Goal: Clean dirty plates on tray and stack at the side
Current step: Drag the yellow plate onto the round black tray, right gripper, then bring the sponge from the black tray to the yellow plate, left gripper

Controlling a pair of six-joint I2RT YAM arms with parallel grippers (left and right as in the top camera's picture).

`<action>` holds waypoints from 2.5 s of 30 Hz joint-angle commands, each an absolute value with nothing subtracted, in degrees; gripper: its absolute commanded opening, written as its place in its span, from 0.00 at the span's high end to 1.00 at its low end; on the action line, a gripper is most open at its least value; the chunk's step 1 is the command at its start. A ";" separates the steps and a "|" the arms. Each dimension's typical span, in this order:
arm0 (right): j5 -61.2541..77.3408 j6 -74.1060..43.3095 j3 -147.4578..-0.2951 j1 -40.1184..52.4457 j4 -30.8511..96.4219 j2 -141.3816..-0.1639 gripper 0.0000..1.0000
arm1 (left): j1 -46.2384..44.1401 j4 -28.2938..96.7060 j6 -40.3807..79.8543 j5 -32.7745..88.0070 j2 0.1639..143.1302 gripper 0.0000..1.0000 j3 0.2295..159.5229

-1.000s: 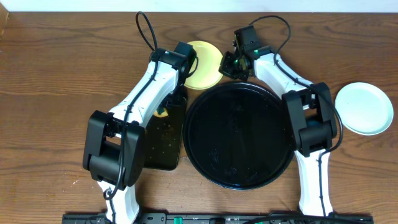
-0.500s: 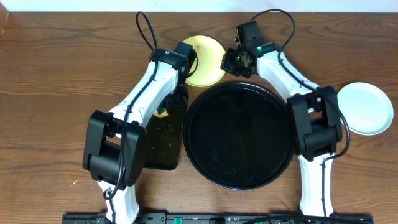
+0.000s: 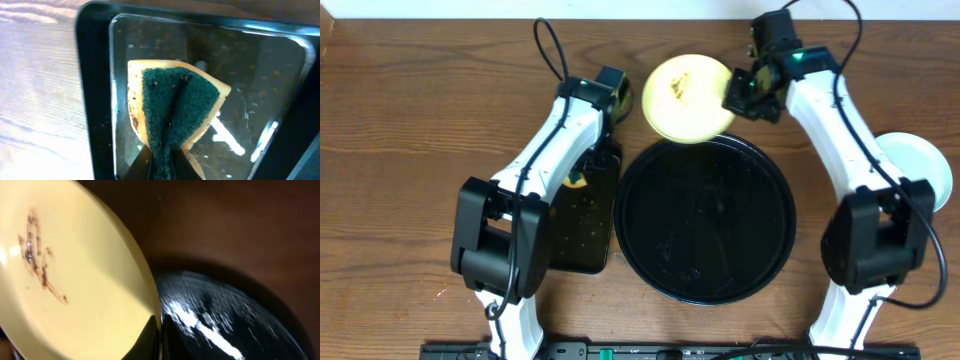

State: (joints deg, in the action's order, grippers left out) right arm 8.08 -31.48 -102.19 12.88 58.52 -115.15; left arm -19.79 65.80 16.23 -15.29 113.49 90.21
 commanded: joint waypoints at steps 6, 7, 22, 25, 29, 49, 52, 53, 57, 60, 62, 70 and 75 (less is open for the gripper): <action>6.46 -26.76 -99.13 14.74 68.82 -114.04 0.98 | -13.13 66.52 15.68 -10.00 113.19 0.93 89.67; 6.44 -26.70 -97.36 15.11 68.69 -113.58 0.98 | -12.53 66.48 15.66 -9.39 113.19 0.93 89.67; 11.00 -27.03 -64.25 15.35 54.35 -102.63 0.98 | -11.66 58.19 12.51 2.90 113.19 0.93 85.25; 11.05 -26.87 -62.57 15.35 53.49 -102.59 0.98 | -11.35 53.49 12.51 7.16 113.30 0.93 80.38; 11.79 -26.02 -62.30 15.35 53.06 -102.59 0.98 | -10.66 48.31 12.93 10.57 113.40 0.93 73.38; 13.80 -24.77 -62.30 15.35 51.81 -102.59 0.98 | -10.48 46.09 13.61 8.34 100.55 0.93 71.31; 13.80 -24.77 -62.30 15.35 51.42 -102.59 0.98 | -10.48 46.19 13.61 15.00 94.98 0.93 71.29; 13.82 -24.77 -62.30 15.35 51.35 -102.59 0.99 | -10.48 46.19 13.61 18.52 93.45 0.93 71.29; 14.00 -24.77 -62.30 15.35 51.11 -102.59 0.98 | -10.59 45.52 13.80 29.21 92.03 0.92 71.24; 14.00 -24.77 -62.30 15.35 51.16 -102.59 0.98 | -11.68 44.58 13.80 33.32 93.62 0.93 70.54; 14.00 -24.77 -62.30 15.35 51.13 -102.59 0.98 | -13.06 43.00 14.02 36.91 95.26 0.92 69.82; 14.00 -24.80 -62.30 15.35 51.18 -102.59 0.99 | -22.55 30.61 21.47 47.07 104.62 0.93 69.10; 14.02 -24.77 -62.30 15.35 51.20 -102.59 0.98 | -27.97 24.69 26.33 51.29 110.43 0.93 69.10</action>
